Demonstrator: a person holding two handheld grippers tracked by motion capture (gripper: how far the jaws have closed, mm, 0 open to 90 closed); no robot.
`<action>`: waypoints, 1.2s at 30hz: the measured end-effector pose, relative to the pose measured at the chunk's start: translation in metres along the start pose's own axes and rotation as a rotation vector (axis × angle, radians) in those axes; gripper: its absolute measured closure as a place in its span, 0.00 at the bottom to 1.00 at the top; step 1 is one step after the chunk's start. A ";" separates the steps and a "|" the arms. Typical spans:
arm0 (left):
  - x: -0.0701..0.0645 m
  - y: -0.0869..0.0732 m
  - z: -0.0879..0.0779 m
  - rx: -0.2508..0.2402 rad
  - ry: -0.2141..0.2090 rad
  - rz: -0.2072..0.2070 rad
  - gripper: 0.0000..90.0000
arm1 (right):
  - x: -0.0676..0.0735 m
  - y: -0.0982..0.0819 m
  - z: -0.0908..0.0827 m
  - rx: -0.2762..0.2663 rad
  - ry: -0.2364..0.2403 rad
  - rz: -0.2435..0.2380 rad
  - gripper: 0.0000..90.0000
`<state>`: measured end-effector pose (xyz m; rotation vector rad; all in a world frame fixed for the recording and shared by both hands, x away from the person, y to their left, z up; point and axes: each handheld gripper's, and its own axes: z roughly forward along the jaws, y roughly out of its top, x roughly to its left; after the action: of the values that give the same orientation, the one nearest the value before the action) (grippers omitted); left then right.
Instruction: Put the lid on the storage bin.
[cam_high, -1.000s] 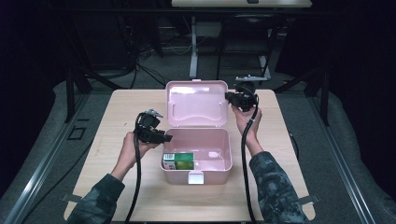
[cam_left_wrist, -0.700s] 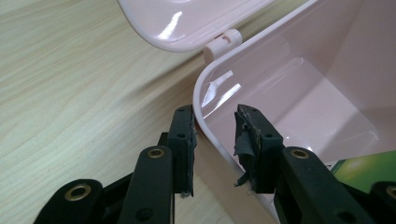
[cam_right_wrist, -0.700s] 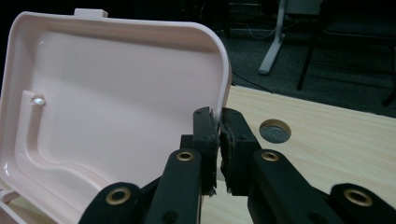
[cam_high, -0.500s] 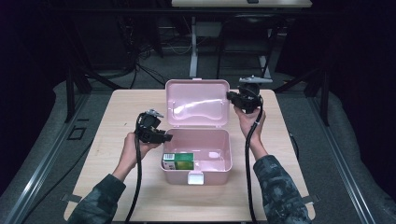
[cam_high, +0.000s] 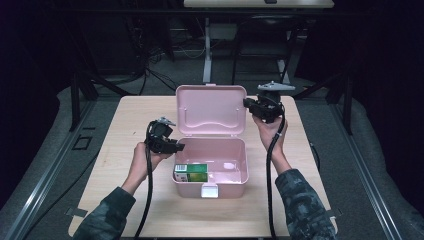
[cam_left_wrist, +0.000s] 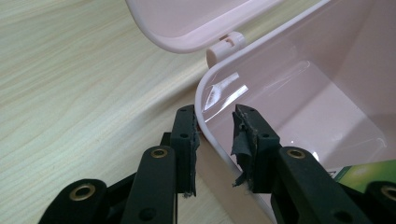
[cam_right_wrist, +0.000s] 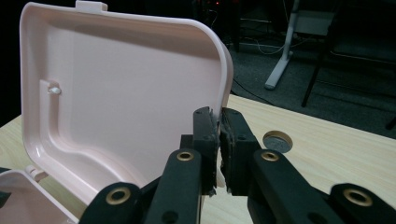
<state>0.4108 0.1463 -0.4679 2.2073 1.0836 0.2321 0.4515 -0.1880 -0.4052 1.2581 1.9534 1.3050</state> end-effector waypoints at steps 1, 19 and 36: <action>0.000 0.000 0.000 0.001 0.002 0.001 0.78 | 0.000 0.000 -0.001 -0.001 0.003 0.000 0.95; -0.003 0.001 0.001 0.005 0.021 0.002 0.78 | 0.002 0.000 -0.018 -0.016 0.048 -0.049 0.95; -0.006 0.001 0.001 0.007 0.029 -0.004 0.79 | 0.007 0.000 -0.036 -0.005 0.078 -0.112 0.94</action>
<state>0.4082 0.1413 -0.4673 2.2135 1.1063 0.2596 0.4201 -0.1984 -0.3886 1.0931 2.0420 1.3205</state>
